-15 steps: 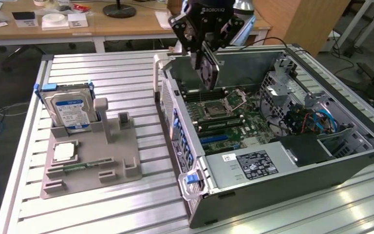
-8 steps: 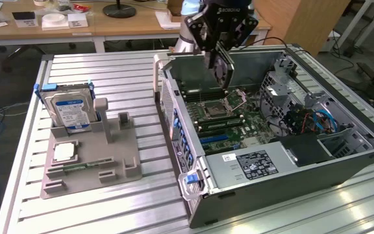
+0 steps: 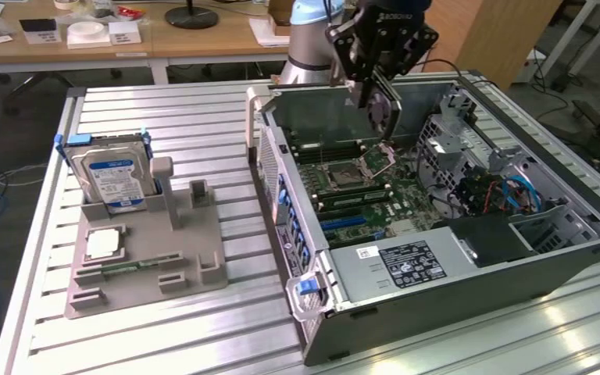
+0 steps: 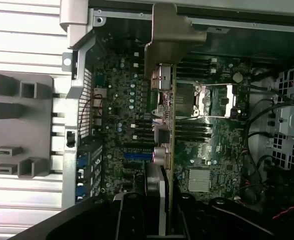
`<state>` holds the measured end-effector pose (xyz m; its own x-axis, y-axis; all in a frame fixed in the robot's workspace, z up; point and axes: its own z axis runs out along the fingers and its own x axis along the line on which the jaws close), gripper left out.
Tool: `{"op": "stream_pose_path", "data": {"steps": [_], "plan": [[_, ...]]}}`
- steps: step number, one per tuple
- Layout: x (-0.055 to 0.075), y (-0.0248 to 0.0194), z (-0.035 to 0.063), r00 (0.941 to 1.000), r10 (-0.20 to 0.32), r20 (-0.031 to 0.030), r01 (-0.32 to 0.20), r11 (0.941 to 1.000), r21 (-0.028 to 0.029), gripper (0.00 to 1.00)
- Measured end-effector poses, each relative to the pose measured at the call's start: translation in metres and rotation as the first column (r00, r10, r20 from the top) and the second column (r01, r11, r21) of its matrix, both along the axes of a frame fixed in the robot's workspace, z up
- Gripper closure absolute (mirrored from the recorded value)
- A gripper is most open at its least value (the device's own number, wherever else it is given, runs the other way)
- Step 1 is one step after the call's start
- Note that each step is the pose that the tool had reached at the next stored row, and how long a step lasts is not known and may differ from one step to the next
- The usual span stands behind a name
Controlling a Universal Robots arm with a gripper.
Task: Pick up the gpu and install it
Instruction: 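Pick up the gpu and move the gpu toward the slot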
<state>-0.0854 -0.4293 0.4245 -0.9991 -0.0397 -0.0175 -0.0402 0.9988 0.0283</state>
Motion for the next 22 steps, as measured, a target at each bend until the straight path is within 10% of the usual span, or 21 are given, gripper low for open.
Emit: {"op": "stream_pose_path", "data": {"steps": [22], "plan": [[0.081,0.0,0.0,1.0,0.0,0.0,0.0,1.0,0.0,0.72]]}}
